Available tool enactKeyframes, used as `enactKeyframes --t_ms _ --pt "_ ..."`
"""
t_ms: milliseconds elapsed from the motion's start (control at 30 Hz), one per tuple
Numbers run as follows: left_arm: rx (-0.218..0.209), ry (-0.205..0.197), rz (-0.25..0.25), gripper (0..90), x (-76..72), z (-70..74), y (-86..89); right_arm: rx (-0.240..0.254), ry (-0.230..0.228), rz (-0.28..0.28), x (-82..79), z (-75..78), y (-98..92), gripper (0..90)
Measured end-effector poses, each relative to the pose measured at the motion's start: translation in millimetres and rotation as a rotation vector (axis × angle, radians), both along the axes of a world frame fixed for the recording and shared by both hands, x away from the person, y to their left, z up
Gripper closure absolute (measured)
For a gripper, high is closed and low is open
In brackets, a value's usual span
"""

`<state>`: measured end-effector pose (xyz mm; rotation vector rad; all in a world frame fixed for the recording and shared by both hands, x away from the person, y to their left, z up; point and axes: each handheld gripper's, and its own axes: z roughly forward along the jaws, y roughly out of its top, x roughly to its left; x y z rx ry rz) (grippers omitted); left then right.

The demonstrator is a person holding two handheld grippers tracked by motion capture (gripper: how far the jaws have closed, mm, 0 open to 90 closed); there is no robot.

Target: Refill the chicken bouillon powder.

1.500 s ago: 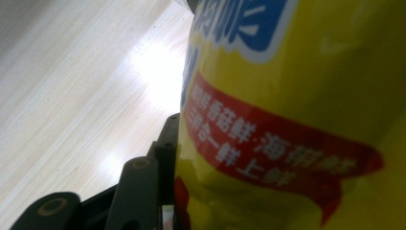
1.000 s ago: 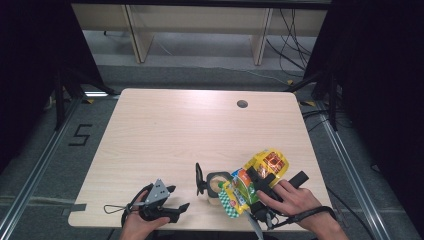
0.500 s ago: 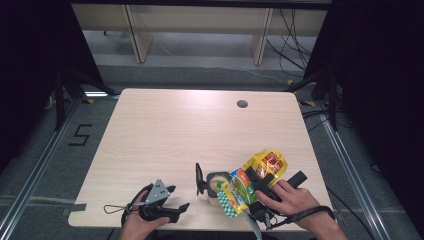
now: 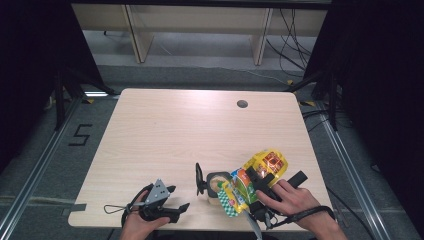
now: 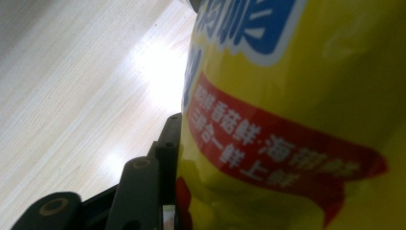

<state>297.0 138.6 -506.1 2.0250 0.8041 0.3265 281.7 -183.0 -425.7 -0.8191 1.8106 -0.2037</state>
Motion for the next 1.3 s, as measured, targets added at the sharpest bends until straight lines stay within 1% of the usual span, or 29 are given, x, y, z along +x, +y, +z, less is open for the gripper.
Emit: enactKeyframes --t_ms 67,133,167,200,233,267,300,333,400,433,533,567,600,667,700,733,767,800,833,867,933,967,1000,1100,1133,1167,1200,1233,1300 --pt "-0.006 -0.001 -0.001 24.3 0.1 -0.2 -0.2 -0.025 -0.001 0.015 0.8 -0.1 0.6 57.1" --pt "-0.008 -0.001 0.000 24.3 0.0 -0.2 -0.2 -0.022 0.003 0.019 1.2 0.0 0.3 57.1" --pt "-0.007 -0.001 0.000 24.3 0.1 -0.3 -0.2 0.001 0.007 -0.001 0.3 -0.7 -0.6 57.1" --pt "0.000 0.001 0.000 24.3 -0.1 0.0 0.0 0.001 -0.021 0.024 1.4 0.3 -1.3 57.1" --pt "0.001 0.001 -0.001 24.3 0.0 -0.1 0.0 0.007 -0.017 0.031 2.7 0.3 -1.4 57.1" --pt "0.019 -0.001 -0.009 24.3 0.4 0.5 1.1 -0.011 -0.007 0.013 2.0 1.3 -0.4 57.1" --pt "0.019 -0.001 -0.010 24.3 0.4 0.6 1.0 0.002 0.002 -0.004 0.8 -0.7 -0.6 57.1" --pt "0.014 -0.002 -0.010 24.3 0.5 0.3 0.9 -0.030 0.011 0.013 1.7 0.0 0.4 57.1" --pt "0.019 -0.001 -0.008 24.3 0.3 0.6 1.2 0.005 0.010 0.000 0.6 -1.2 -0.6 57.1" --pt "0.001 0.000 0.000 24.3 -0.1 0.0 0.0 0.009 0.006 -0.003 0.6 -1.2 -0.7 57.1" --pt "-0.005 -0.001 0.000 24.3 0.0 -0.3 -0.2 0.002 0.012 -0.007 0.5 -1.8 -1.1 57.1" --pt "0.015 -0.003 -0.009 24.3 0.5 0.4 1.2 0.001 0.013 -0.006 0.5 -1.6 -1.2 57.1" --pt "0.017 -0.002 -0.008 24.3 0.5 0.4 1.3 -0.018 0.003 0.007 1.1 0.7 -0.7 57.1" --pt "0.018 -0.003 -0.010 24.3 0.5 0.3 1.1 0.015 -0.005 -0.004 0.6 0.1 -2.2 57.1" --pt "0.017 -0.003 -0.010 24.3 0.5 0.3 1.0 -0.020 -0.001 0.008 1.8 1.2 -1.2 57.2" --pt "0.015 -0.003 -0.010 24.3 0.4 0.4 1.0 -0.019 0.001 0.008 1.6 0.7 -1.3 57.2" --pt "0.037 -0.003 -0.009 24.3 0.4 1.3 2.2 -0.018 0.005 0.008 1.4 0.4 -1.5 57.2" --pt "0.011 0.007 0.002 24.3 -0.6 0.6 0.7 -0.014 0.003 0.009 1.2 0.3 -2.0 57.2" --pt "0.021 0.006 0.003 24.3 0.1 0.0 1.3 0.003 0.004 -0.004 0.2 -0.2 -2.8 57.2" --pt "-0.015 0.011 0.011 24.3 -0.8 -0.9 -0.8 0.004 0.006 -0.011 -0.2 -0.2 -3.6 57.2" --pt "-0.007 0.015 0.013 24.3 -1.0 -0.5 -0.3 -0.023 0.001 0.002 0.8 1.2 -3.8 57.2" --pt "-0.011 0.007 0.006 24.4 -0.4 -0.5 -0.5 -0.019 0.001 0.005 0.7 1.1 -4.3 57.2" --pt "0.013 -0.001 -0.008 24.3 0.3 0.3 1.0 0.003 0.009 -0.017 -1.2 -0.1 -5.5 57.2" --pt "0.015 -0.003 -0.009 24.3 0.5 0.3 0.9 0.007 0.005 -0.013 -2.2 -0.1 -5.8 57.2" --pt "0.036 -0.005 -0.012 24.3 0.7 1.1 2.2 0.010 0.001 -0.011 -2.5 0.2 -5.8 57.2" --pt "0.021 0.001 -0.003 24.3 -0.3 0.9 1.2 0.011 -0.019 0.025 -1.4 0.8 -6.8 57.2" --pt "0.010 0.007 -0.002 24.3 -0.7 0.7 0.9 0.009 -0.019 0.020 -1.9 1.0 -7.4 57.3" --pt "-0.015 0.010 0.010 24.3 -0.8 -0.5 -0.5 0.025 -0.019 0.000 -2.8 -0.1 -8.8 57.2" --pt "-0.014 0.013 0.015 24.3 -0.9 -0.8 -0.3 0.010 0.000 -0.014 -2.4 -0.1 -9.1 57.4"
